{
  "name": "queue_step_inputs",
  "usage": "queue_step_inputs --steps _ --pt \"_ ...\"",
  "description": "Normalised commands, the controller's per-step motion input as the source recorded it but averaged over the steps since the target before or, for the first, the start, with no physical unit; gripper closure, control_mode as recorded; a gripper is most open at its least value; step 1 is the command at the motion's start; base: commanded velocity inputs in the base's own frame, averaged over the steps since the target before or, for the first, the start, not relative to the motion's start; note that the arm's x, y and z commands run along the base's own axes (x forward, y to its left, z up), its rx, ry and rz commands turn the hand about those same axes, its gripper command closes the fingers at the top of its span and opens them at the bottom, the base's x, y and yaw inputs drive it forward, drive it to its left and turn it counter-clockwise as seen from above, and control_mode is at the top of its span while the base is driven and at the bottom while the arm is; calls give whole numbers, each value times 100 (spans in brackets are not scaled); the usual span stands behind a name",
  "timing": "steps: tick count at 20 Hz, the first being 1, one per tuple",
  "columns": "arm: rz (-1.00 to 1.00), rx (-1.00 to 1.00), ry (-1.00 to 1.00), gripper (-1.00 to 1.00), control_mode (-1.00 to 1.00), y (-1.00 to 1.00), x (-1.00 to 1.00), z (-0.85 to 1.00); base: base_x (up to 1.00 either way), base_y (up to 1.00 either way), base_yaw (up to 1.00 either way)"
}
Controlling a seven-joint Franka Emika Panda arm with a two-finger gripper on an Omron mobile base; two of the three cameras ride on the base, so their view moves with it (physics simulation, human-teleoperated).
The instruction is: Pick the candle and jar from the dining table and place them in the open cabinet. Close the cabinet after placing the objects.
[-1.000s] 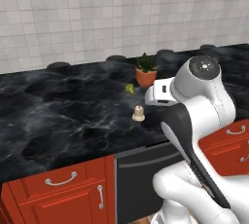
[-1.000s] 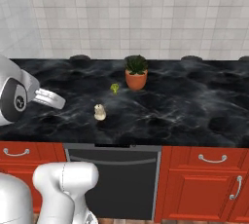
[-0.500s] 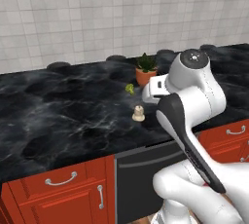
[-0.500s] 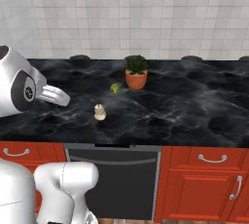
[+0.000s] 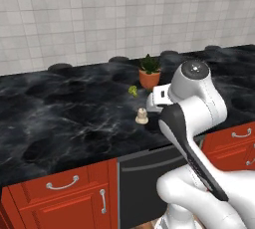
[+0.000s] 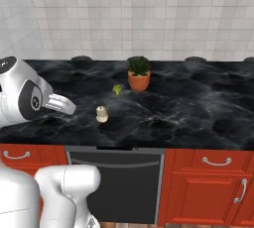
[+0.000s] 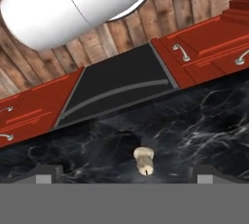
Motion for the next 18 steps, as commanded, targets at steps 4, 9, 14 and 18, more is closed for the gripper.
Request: queue_step_inputs --steps 4,9,14,18 --pt "0 0 0 -100 -100 -24 16 -7 0 0 0" --pt "0 0 2 -100 -100 -15 27 -4 0 0 0" --pt "0 0 3 -100 -100 0 34 -6 0 0 0" --pt "0 0 4 -100 -100 0 31 -14 0 0 0"
